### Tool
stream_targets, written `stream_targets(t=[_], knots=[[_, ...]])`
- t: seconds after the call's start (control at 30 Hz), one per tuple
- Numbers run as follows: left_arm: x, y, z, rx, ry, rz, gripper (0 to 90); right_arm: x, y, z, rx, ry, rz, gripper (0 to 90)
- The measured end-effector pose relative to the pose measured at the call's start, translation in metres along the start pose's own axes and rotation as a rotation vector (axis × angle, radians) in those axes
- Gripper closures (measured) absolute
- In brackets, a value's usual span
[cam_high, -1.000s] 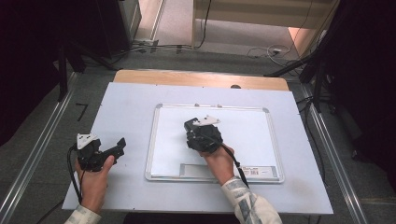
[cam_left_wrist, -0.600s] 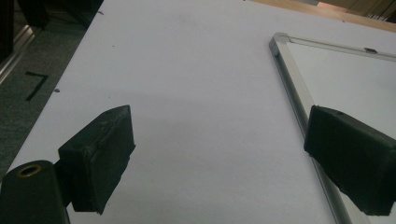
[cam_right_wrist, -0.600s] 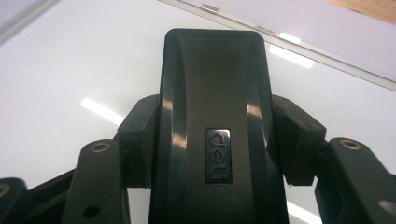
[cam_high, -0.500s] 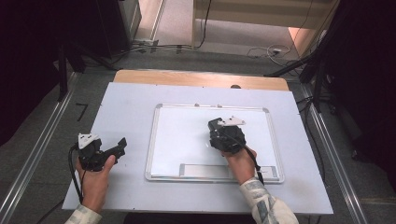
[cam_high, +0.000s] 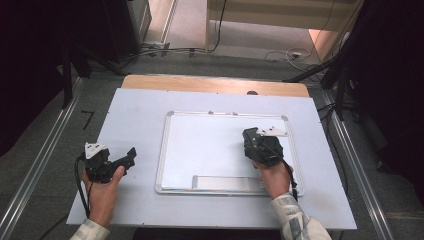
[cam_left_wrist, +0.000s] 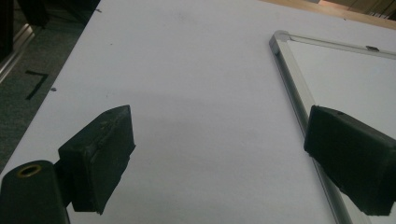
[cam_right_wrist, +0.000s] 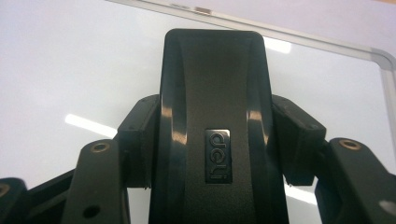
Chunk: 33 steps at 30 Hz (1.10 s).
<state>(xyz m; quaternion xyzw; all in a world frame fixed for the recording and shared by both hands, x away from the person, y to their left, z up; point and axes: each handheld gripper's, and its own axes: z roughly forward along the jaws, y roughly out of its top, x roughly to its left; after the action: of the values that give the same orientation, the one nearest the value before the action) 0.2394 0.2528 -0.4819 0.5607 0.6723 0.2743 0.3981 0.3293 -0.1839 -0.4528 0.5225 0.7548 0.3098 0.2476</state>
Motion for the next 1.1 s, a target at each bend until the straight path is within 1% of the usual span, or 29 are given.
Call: stream_targets(t=[0.17,0.33,0.57,0.6,0.73,1.1], knots=[[0.000,0.000,0.000,0.000,0.001,0.000,9.1,-0.016,-0.006,-0.004,0.002,-0.029,0.028,38.1],[-0.001,0.000,0.000,-0.002,-0.002,0.001,9.1,-0.030,-0.011,-0.008,0.001,-0.060,0.046,38.1],[-0.001,0.000,0.000,-0.005,-0.004,0.000,9.1,-0.047,-0.019,-0.012,0.003,-0.098,0.093,38.1],[-0.001,0.000,-0.001,-0.004,-0.004,0.001,9.1,-0.049,-0.020,-0.012,0.006,-0.100,0.104,38.1],[-0.001,0.000,-0.001,-0.006,-0.005,0.000,9.1,-0.056,-0.024,-0.012,0.015,-0.123,0.117,38.1],[-0.001,0.000,-0.001,-0.005,-0.002,-0.001,9.1,-0.066,-0.031,-0.010,0.022,-0.157,0.126,38.0]])
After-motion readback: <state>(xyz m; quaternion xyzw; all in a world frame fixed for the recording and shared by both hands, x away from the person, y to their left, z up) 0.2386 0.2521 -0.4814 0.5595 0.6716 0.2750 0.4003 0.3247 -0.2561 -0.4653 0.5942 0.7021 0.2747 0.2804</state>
